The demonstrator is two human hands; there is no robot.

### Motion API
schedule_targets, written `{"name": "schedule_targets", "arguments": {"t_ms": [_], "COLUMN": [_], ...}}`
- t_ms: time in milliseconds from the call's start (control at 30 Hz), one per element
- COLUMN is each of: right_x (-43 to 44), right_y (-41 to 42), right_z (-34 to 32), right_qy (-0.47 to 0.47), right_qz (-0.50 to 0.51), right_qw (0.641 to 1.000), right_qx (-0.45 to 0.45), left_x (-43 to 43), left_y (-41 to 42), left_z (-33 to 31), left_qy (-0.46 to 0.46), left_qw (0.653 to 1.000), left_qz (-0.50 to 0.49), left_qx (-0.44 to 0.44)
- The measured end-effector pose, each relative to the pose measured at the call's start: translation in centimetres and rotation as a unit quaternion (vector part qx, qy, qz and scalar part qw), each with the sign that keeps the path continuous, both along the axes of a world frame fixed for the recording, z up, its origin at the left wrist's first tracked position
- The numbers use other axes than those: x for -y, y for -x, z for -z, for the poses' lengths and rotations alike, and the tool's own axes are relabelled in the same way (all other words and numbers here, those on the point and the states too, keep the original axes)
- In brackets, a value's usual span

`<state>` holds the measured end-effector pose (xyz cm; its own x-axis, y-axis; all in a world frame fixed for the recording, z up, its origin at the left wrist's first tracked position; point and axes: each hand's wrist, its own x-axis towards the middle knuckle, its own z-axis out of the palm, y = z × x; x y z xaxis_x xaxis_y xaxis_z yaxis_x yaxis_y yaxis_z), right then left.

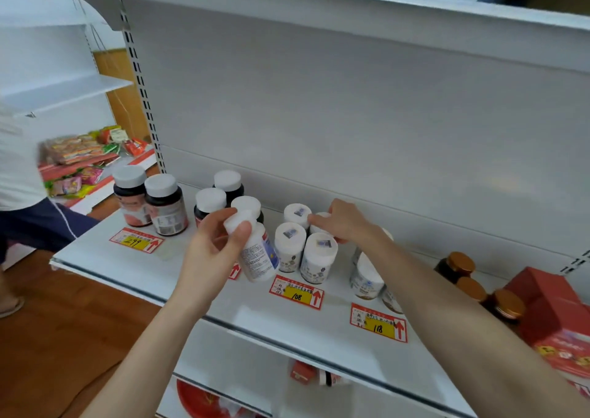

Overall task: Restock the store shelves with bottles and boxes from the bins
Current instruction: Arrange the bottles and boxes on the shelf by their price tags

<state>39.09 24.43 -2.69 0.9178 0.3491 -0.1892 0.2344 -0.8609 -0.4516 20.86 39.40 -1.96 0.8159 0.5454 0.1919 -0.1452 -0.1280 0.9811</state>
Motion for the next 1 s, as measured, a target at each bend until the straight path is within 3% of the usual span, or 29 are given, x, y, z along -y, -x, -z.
{"name": "schedule_targets", "arguments": {"t_ms": [133,233,267,333,433,500,600,700,800,1000], "right_x": [0.1,0.3,0.4,0.3,0.1,0.2,0.3,0.4,1.4,5.9], "right_y": [0.3,1.3,2.0,3.7,7.0,9.6,11.7,12.6,13.0,15.2], "right_z": [-0.5,-2.0,-2.6,-3.4,-4.2,-4.2,-3.1,-2.3,-1.6,0.2], "right_qy": [0.003,0.091,0.073,-0.059,-0.28,-0.326,-0.372,-0.425,-0.424,-0.404], "right_qz": [0.021,0.021,0.027,0.023,-0.031,-0.085,-0.099,-0.059,-0.002,0.089], "right_qw": [1.0,0.99,0.984,0.975,0.957,0.939,0.906,0.888,0.899,0.908], "right_qx": [-0.013,0.105,0.158,0.213,0.062,-0.069,-0.175,-0.166,-0.108,-0.069], "left_x": [0.0,-0.4,-0.5,-0.7,-0.9,-0.9,-0.7,-0.2,0.7,4.7], "left_y": [-0.1,-0.2,-0.3,-0.5,-0.8,-1.1,-1.6,-2.3,-2.9,-3.0], "left_z": [-0.3,-0.6,-0.7,-1.0,-1.3,-1.5,-1.8,-1.7,-0.9,0.2], "left_qy": [0.026,0.104,0.13,0.17,0.216,0.227,0.228,0.196,0.137,0.089], "left_qw": [0.999,0.993,0.989,0.98,0.967,0.961,0.957,0.967,0.977,0.958], "left_qz": [0.018,0.053,0.068,0.1,0.137,0.158,0.176,0.163,0.164,0.27], "left_qx": [0.006,0.005,0.003,0.007,0.017,0.025,0.026,0.017,0.002,-0.044]}}
